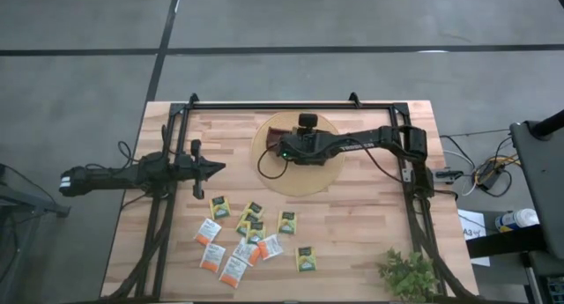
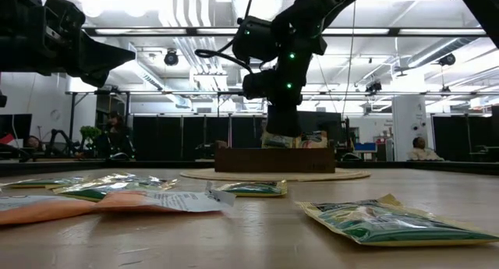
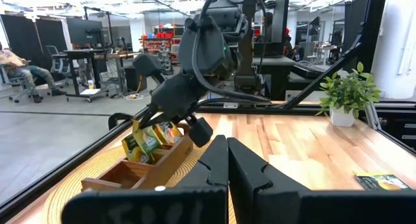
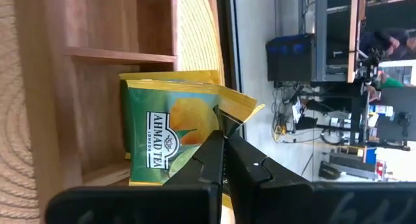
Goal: Pick & Place Tea
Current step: Put the green tea bag into the middle section of wooden organizer
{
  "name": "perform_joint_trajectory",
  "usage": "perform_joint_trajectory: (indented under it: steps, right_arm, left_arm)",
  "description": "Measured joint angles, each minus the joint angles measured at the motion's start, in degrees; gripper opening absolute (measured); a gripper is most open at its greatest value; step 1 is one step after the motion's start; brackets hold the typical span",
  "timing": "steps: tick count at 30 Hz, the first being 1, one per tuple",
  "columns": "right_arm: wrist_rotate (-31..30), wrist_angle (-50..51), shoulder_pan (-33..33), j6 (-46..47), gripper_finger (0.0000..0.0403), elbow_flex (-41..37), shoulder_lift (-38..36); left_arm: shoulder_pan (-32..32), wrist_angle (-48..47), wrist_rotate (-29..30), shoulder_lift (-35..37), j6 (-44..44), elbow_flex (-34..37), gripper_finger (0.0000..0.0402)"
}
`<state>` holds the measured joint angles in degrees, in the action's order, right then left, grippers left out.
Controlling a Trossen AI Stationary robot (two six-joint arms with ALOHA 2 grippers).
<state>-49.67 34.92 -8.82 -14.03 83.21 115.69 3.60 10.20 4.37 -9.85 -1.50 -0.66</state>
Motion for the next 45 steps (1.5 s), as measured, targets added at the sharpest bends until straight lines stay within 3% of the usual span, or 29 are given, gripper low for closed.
perform_joint_trajectory:
  steps: [18,30,34,39,45]
  right_arm:
    - [0.04,-0.03,-0.36,-0.19,0.0121,-0.04,0.04]
    - [0.07,1.24,4.55,-4.33,0.0131,1.73,-4.65]
    - [4.38,3.06,8.34,-3.78,0.0128,2.12,-9.08]
    - [13.96,11.17,12.87,4.00,0.0129,2.94,-13.51]
    - [18.65,21.32,18.73,20.35,0.0149,2.87,-15.92]
  left_arm:
    - [0.01,0.02,0.00,0.02,0.02,-0.01,0.0000]
    - [0.01,0.00,0.00,0.00,0.01,-0.01,0.0000]
    - [0.00,0.00,0.01,0.00,0.02,-0.01,0.0000]
    - [0.02,0.01,0.00,0.00,0.02,0.00,0.0000]
    - [0.00,0.02,0.00,0.00,0.00,-0.01,0.0000]
